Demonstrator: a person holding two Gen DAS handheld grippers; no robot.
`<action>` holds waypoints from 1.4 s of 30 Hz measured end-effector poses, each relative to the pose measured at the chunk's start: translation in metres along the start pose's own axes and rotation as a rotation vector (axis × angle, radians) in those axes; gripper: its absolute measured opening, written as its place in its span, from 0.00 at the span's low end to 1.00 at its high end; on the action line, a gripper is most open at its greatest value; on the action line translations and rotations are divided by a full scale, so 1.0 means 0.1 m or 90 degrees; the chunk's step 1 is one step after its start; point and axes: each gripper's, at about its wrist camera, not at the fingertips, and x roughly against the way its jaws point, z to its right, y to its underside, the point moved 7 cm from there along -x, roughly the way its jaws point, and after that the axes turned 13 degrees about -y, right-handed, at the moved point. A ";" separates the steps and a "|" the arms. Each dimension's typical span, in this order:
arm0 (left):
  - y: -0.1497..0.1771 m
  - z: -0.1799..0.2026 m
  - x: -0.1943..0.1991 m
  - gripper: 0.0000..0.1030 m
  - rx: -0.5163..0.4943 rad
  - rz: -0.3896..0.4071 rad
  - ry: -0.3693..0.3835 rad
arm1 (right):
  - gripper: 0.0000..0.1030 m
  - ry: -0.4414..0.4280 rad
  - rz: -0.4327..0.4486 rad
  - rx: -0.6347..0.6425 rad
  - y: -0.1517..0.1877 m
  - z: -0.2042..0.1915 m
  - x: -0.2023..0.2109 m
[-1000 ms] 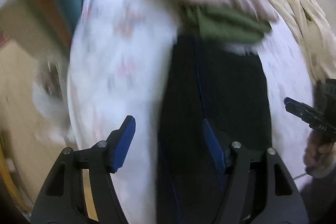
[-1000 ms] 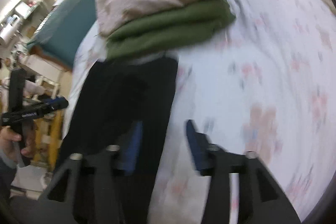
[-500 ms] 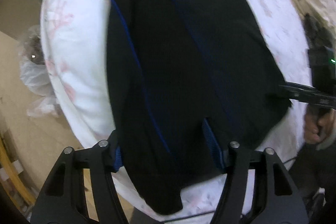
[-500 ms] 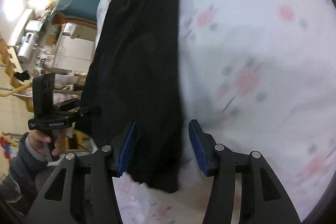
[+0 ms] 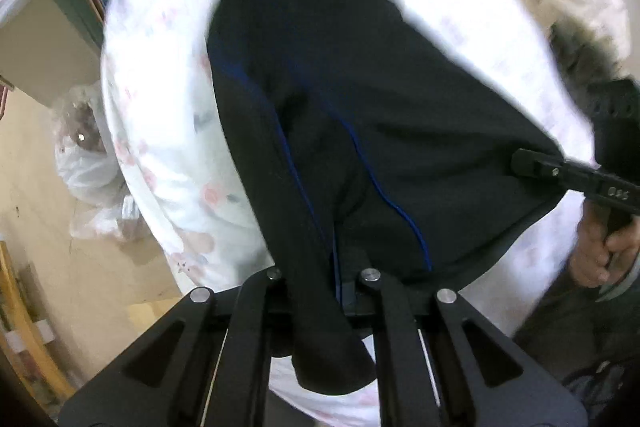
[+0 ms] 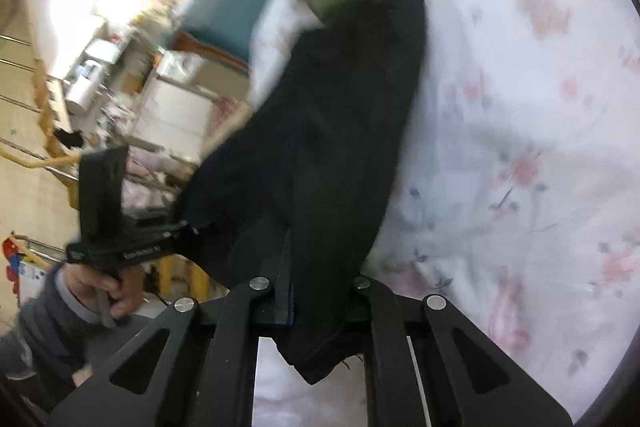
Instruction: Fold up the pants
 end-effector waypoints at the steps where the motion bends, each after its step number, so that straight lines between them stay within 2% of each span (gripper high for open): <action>1: -0.02 0.01 0.22 0.05 0.022 0.026 0.020 | 0.09 -0.009 0.016 0.011 -0.04 -0.14 0.15; 6: -0.05 0.11 1.42 0.05 0.114 0.178 0.123 | 0.09 -0.049 0.105 0.076 -0.22 -0.94 1.01; 11: -0.01 0.48 2.35 0.05 0.132 0.304 0.203 | 0.08 -0.061 0.170 0.138 -0.35 -1.71 1.79; 13: -0.09 0.60 2.55 0.05 0.132 0.330 0.226 | 0.08 -0.058 0.185 0.146 -0.37 -1.90 2.01; 18: -0.30 0.72 2.66 0.05 0.126 0.351 0.212 | 0.08 -0.035 0.194 0.150 -0.48 -1.99 2.38; 20: -0.45 0.71 2.59 0.05 0.135 0.352 0.196 | 0.08 -0.027 0.190 0.146 -0.61 -1.95 2.38; 22: -0.54 0.70 2.55 0.05 0.161 0.377 0.157 | 0.08 -0.017 0.187 0.148 -0.69 -1.89 2.36; 23: -0.58 0.70 2.52 0.05 0.168 0.387 0.152 | 0.08 -0.011 0.183 0.158 -0.75 -1.88 2.33; 27: -0.53 0.74 2.36 0.05 0.161 0.416 0.131 | 0.08 0.032 0.172 0.188 -0.77 -1.74 2.26; 30: -0.35 0.86 1.84 0.05 0.146 0.376 0.074 | 0.08 0.067 0.138 0.173 -0.66 -1.37 2.09; 33: -0.08 0.99 1.06 0.05 0.151 0.292 0.042 | 0.08 0.092 0.091 0.111 -0.42 -0.70 1.83; 34: 0.06 1.06 0.70 0.05 0.152 0.241 0.037 | 0.08 0.112 0.070 0.081 -0.31 -0.40 1.72; 36: 0.25 1.13 0.23 0.05 0.156 0.167 0.027 | 0.09 0.140 0.027 0.001 -0.04 0.19 1.51; 38: 0.53 1.22 -0.31 0.05 0.150 0.039 0.031 | 0.10 0.177 -0.042 -0.089 0.36 0.77 1.32; 40: 0.84 1.22 -0.68 0.09 0.152 -0.096 0.005 | 0.18 0.228 -0.103 -0.153 0.72 1.13 1.24; 42: 1.00 1.15 -0.78 0.19 0.133 -0.147 -0.043 | 0.38 0.294 -0.170 -0.200 1.03 1.33 1.26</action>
